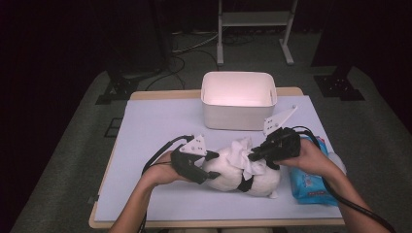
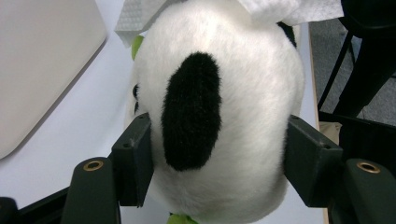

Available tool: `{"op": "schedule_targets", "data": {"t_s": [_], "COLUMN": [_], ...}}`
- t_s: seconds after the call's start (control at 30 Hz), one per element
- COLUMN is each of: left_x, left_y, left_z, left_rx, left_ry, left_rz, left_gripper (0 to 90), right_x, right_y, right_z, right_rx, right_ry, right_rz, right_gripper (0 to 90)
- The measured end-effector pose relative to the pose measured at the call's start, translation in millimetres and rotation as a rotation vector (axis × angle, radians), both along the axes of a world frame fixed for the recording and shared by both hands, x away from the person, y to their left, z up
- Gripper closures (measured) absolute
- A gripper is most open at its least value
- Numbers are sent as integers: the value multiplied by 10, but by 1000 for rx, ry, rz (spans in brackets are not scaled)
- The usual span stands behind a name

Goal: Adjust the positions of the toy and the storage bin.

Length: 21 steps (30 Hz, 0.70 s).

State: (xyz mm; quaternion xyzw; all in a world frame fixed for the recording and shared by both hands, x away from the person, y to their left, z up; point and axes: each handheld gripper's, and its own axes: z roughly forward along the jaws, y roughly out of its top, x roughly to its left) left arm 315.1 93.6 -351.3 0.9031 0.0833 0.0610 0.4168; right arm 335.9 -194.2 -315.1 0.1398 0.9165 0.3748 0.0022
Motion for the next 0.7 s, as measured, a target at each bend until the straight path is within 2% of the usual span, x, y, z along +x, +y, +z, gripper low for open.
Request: {"op": "schedule_targets", "data": {"t_s": [0.13,0.23,0.47,0.5,0.6,0.7], "left_x": [0,3,20,18,14,12], "left_y": [4,8,144,165,207,227], "left_z": [-1,4,9,18,16,-6], "left_rx": [-7,2,-12,-13,-12,-22], "left_ry": [0,-2,3,0,-4,7], "left_rz": [1,4,27,30,35,43], "left_gripper": [333,334,336,337,337,337], "right_x": [-1,16,69,75,78,76], "right_y": [68,224,405,445,449,418], "right_z": [-3,1,52,70,77,42], "right_rx": [1,9,37,30,24,-15], "right_ry": [-5,-8,-5,-17,-12,-10], "right_rz": [11,37,57,65,68,56], "right_gripper": [815,815,815,815,814,809]}}
